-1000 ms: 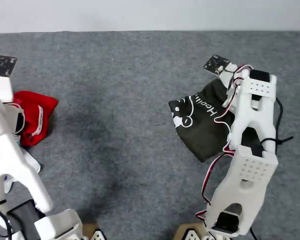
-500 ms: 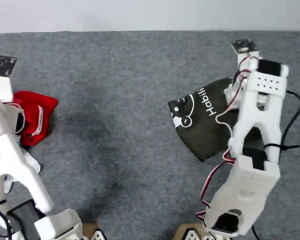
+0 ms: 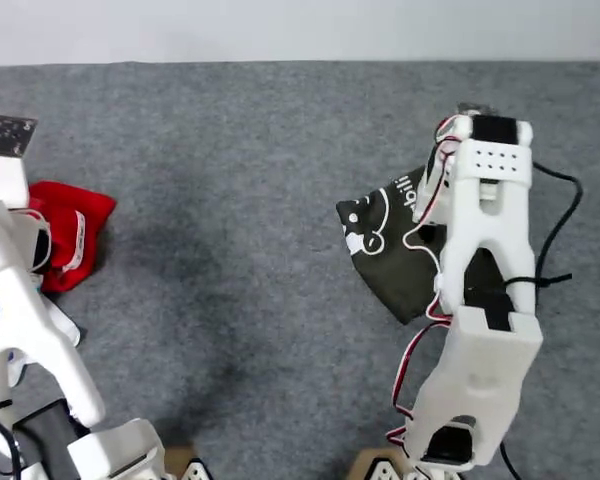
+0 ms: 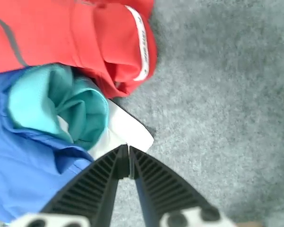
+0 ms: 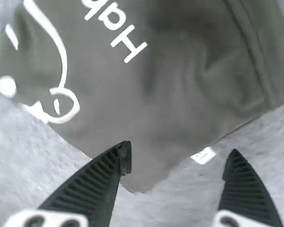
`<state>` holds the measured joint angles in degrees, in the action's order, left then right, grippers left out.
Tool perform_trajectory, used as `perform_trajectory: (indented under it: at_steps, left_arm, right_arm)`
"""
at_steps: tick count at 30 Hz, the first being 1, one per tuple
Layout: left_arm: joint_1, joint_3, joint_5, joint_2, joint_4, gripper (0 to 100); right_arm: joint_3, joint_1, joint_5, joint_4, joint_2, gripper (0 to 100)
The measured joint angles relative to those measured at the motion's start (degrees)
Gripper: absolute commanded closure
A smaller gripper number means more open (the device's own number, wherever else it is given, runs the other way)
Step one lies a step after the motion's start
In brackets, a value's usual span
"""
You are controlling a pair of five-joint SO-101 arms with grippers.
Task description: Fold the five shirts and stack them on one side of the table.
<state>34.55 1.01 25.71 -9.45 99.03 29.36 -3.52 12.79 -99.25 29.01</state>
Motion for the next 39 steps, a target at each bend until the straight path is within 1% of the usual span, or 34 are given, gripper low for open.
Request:
perform_trajectory:
  at_steps: [4, 8, 14, 20, 22, 23, 25, 27, 31, 33, 35, 39]
  left_arm:
    - [0.0, 1.58, 2.2, 0.0, 0.0, 100]
    - [0.0, 1.58, 2.64, 0.0, 0.0, 100]
    - [0.0, 1.58, 2.64, 0.0, 0.0, 100]
    - [0.0, 1.58, 2.64, 0.0, 0.0, 100]
    - [0.0, 1.58, 3.6, 0.0, 0.0, 100]
    - [0.0, 1.58, 4.04, 0.0, 0.0, 100]
    - [0.0, 1.58, 4.22, 0.0, 0.0, 100]
    - [0.0, 1.58, 4.31, 0.0, 0.0, 100]
    - [0.0, 1.58, 4.31, 0.0, 0.0, 100]
    - [0.0, 1.58, 4.31, 0.0, 0.0, 100]
    - [0.0, 1.58, 4.31, 0.0, 0.0, 100]
    - [0.0, 1.58, 4.31, 0.0, 0.0, 100]
  right_arm:
    - [0.0, 0.97, 11.52, 2.99, 1.23, 49.9]
    - [0.0, 1.49, 19.16, 6.33, 2.37, 48.7]
    - [0.0, 2.64, 24.79, 10.37, 7.12, 48.7]
    - [0.09, 2.73, 27.6, 14.95, 15.65, 48.8]
    - [0.26, 2.81, 27.87, 16.53, 16.97, 48.9]
    - [0.26, 2.9, 27.96, 17.32, 17.67, 50.0]
    - [1.14, 2.9, 28.57, 17.93, 18.81, 56.2]
    - [2.99, 2.99, 28.75, 17.93, 19.69, 66.4]
    - [3.78, 2.9, 28.75, 17.93, 20.13, 90.0]
    - [3.78, 2.55, 28.75, 17.85, 20.13, 99.0]
    - [3.87, 2.02, 28.75, 17.76, 20.04, 97.9]
    - [4.57, -0.7, 27.16, 16.18, 19.96, 98.8]
